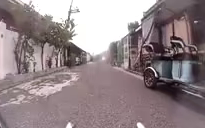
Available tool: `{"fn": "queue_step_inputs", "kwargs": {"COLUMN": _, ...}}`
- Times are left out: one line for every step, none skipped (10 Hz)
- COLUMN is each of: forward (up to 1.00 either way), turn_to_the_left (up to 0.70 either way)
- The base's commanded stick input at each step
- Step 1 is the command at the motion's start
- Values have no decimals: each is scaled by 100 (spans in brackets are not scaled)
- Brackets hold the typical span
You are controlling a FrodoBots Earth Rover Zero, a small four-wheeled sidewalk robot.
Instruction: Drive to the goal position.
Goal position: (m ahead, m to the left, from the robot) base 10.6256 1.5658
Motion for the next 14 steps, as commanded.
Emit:
{"fn": "queue_step_inputs", "kwargs": {"forward": 100, "turn_to_the_left": 0}}
{"fn": "queue_step_inputs", "kwargs": {"forward": 100, "turn_to_the_left": 0}}
{"fn": "queue_step_inputs", "kwargs": {"forward": 100, "turn_to_the_left": 0}}
{"fn": "queue_step_inputs", "kwargs": {"forward": 100, "turn_to_the_left": 0}}
{"fn": "queue_step_inputs", "kwargs": {"forward": 100, "turn_to_the_left": 0}}
{"fn": "queue_step_inputs", "kwargs": {"forward": 100, "turn_to_the_left": 0}}
{"fn": "queue_step_inputs", "kwargs": {"forward": 100, "turn_to_the_left": 0}}
{"fn": "queue_step_inputs", "kwargs": {"forward": 100, "turn_to_the_left": 0}}
{"fn": "queue_step_inputs", "kwargs": {"forward": 100, "turn_to_the_left": 0}}
{"fn": "queue_step_inputs", "kwargs": {"forward": 100, "turn_to_the_left": 0}}
{"fn": "queue_step_inputs", "kwargs": {"forward": 100, "turn_to_the_left": 0}}
{"fn": "queue_step_inputs", "kwargs": {"forward": 100, "turn_to_the_left": 0}}
{"fn": "queue_step_inputs", "kwargs": {"forward": 100, "turn_to_the_left": 0}}
{"fn": "queue_step_inputs", "kwargs": {"forward": 100, "turn_to_the_left": 0}}
